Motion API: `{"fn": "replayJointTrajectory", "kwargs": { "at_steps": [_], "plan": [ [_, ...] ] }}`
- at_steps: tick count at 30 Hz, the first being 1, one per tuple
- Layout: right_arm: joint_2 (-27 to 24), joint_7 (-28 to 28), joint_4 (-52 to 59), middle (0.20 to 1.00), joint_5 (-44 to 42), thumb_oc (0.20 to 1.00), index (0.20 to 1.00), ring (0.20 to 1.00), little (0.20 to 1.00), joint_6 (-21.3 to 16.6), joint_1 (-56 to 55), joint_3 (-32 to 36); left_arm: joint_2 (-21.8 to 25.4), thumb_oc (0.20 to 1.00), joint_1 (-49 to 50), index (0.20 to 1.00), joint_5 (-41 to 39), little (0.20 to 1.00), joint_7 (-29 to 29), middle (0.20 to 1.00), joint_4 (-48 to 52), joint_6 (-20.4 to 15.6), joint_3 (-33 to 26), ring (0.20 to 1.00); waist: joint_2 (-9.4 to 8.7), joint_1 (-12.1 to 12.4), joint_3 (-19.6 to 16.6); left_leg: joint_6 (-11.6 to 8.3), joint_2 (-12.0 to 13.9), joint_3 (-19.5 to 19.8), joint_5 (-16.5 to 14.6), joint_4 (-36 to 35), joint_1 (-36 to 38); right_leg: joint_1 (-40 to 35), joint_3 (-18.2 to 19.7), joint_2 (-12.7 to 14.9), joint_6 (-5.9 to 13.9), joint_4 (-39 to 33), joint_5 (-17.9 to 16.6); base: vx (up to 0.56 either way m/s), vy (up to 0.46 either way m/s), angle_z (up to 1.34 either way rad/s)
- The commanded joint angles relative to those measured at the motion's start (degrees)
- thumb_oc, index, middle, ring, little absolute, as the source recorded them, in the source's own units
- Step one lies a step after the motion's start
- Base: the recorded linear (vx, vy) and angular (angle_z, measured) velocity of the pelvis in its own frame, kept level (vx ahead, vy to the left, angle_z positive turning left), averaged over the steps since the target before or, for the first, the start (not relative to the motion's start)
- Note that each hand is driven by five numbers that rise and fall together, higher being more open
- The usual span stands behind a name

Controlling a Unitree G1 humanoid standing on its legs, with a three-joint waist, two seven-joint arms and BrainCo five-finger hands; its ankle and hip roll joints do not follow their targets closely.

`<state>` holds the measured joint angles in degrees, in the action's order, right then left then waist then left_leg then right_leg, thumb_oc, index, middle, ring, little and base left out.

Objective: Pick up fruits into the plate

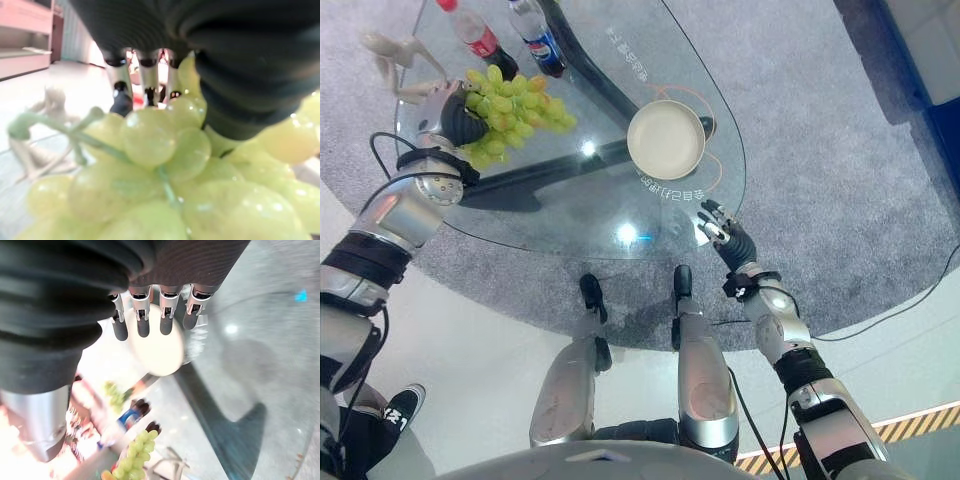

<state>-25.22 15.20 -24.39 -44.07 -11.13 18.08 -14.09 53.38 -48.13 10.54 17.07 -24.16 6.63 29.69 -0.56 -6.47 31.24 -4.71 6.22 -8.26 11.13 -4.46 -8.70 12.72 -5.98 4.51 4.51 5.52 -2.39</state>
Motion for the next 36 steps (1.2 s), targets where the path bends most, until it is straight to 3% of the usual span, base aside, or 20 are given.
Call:
{"fn": "replayJointTrajectory", "kwargs": {
  "at_steps": [1, 3, 5, 8, 9, 11, 15, 18, 21, 28, 36],
  "plan": [
    [-5.66, 1.07, 6.61, 1.000, 6.43, 1.000, 1.000, 1.000, 1.000, -1.44, -1.54, 4.30, 3.13, 0.200, 1.76, 0.200, 6.36, 0.200, -5.33, 0.200, 3.83, -4.51, -5.30, 0.200, 1.51, 0.00, -7.66, -0.95, -2.01, -0.24, -7.09, 2.40, 1.89, -4.16, -2.58, -2.42, -0.29, -1.76, 2.53, 0.15, -0.024, 0.06],
    [-6.88, 1.47, 7.31, 1.000, 6.82, 1.000, 1.000, 1.000, 1.000, -0.72, -1.35, 4.70, 4.03, 0.200, 2.27, 0.200, 6.89, 0.200, -6.67, 0.200, 4.41, -5.14, -5.40, 0.200, 1.40, 0.16, -8.54, -0.97, -1.92, -0.26, -6.97, 2.26, 2.34, -4.81, -2.68, -2.36, -0.29, -2.26, 2.18, 0.12, -0.012, 0.08],
    [-11.48, 4.77, 10.26, 1.000, 9.18, 1.000, 1.000, 1.000, 1.000, 2.02, -0.81, 6.23, 7.68, 0.200, 4.51, 0.200, 10.25, 0.200, -12.76, 0.200, 7.44, -7.61, -5.99, 0.200, 0.93, 0.80, -11.56, -0.90, -1.88, -0.23, -7.39, 1.91, 4.62, -7.49, -2.73, -2.07, -0.09, -3.22, 2.15, 0.18, -0.003, 0.04],
    [-14.57, 7.21, 12.04, 1.000, 9.98, 1.000, 1.000, 1.000, 1.000, 4.48, -0.22, 6.91, 10.19, 0.200, 5.71, 0.200, 12.50, 0.200, -16.64, 0.200, 9.34, -9.75, -5.93, 0.200, 0.64, 1.19, -13.60, -0.78, -2.09, -0.16, -7.73, 1.58, 6.25, -9.24, -2.81, -1.82, 0.14, -3.94, 1.99, 0.17, 0.007, 0.00],
    [-19.00, 11.01, 13.25, 1.000, 10.81, 1.000, 1.000, 1.000, 1.000, 7.65, 1.23, 6.97, 13.20, 0.200, 6.13, 0.200, 14.13, 0.200, -21.82, 0.200, 11.44, -12.63, -5.26, 0.200, 0.35, 1.80, -16.32, -0.56, -2.36, -0.06, -8.37, 1.08, 8.75, -11.80, -3.21, -1.37, 0.42, -4.72, 2.03, 0.20, 0.021, 0.03],
    [-21.00, 13.19, 13.26, 1.000, 9.43, 1.000, 1.000, 1.000, 1.000, 9.52, 2.56, 6.32, 14.52, 0.200, 5.85, 0.200, 14.32, 0.200, -23.95, 0.200, 12.53, -13.65, -4.61, 0.200, 0.21, 2.18, -17.90, -0.46, -2.41, -0.08, -8.31, 0.97, 9.43, -12.56, -3.52, -1.15, 0.45, -5.06, 1.64, 0.18, 0.017, 0.03],
    [-25.28, 22.18, 12.65, 1.000, 8.67, 1.000, 1.000, 1.000, 1.000, 15.72, 6.58, 3.25, 17.38, 0.200, 3.93, 0.200, 14.45, 0.200, -31.22, 0.200, 15.30, -21.67, -1.77, 0.200, -0.21, 3.72, -22.46, 0.08, -3.13, 0.72, -9.30, 0.52, 12.73, -16.54, -4.61, -0.64, 0.80, -6.51, 1.53, 0.19, 0.018, 0.06],
    [-27.10, 26.13, 13.47, 1.000, 7.82, 1.000, 1.000, 1.000, 1.000, 19.99, 9.39, 0.04, 18.40, 0.200, 1.33, 0.200, 13.16, 0.200, -34.69, 0.200, 18.38, -24.97, 1.15, 0.200, -0.43, 4.48, -24.63, 0.35, -3.53, 1.29, -9.89, 0.23, 14.45, -18.80, -5.19, -0.40, 1.05, -7.51, 1.45, 0.11, 0.026, 0.13],
    [-26.79, 31.56, 13.32, 1.000, 7.67, 1.000, 1.000, 1.000, 1.000, 24.00, 11.85, -3.47, 17.88, 0.200, -1.17, 0.200, 11.17, 0.200, -37.49, 0.200, 20.50, -29.15, 3.61, 0.200, -0.60, 5.25, -26.26, 0.60, -3.90, 1.87, -10.55, -0.09, 16.00, -20.80, -5.75, -0.10, 1.27, -8.55, 1.33, 0.06, 0.024, 0.11],
    [-23.14, 37.67, 14.34, 1.000, 4.90, 1.000, 1.000, 1.000, 1.000, 29.70, 15.88, -10.62, 15.21, 0.200, -5.79, 0.200, 7.10, 0.200, -41.59, 0.200, 25.02, -32.31, 8.12, 0.200, -0.66, 6.27, -28.23, 0.57, -4.04, 2.08, -11.07, -0.54, 17.22, -22.25, -6.81, 0.85, 2.09, -10.05, 0.59, 0.00, 0.013, 0.07],
    [-16.53, 39.24, 16.71, 1.000, 4.77, 1.000, 1.000, 1.000, 1.000, 34.18, 16.56, -16.73, 11.09, 0.200, -6.67, 0.200, 4.22, 0.200, -43.79, 0.200, 29.25, -32.12, 8.29, 0.200, -0.35, 6.67, -28.69, 0.82, -4.13, 2.11, -11.36, -0.54, 17.49, -22.52, -6.46, 0.92, 2.10, -10.19, 0.82, -0.02, 0.019, 0.01]
  ]
}}
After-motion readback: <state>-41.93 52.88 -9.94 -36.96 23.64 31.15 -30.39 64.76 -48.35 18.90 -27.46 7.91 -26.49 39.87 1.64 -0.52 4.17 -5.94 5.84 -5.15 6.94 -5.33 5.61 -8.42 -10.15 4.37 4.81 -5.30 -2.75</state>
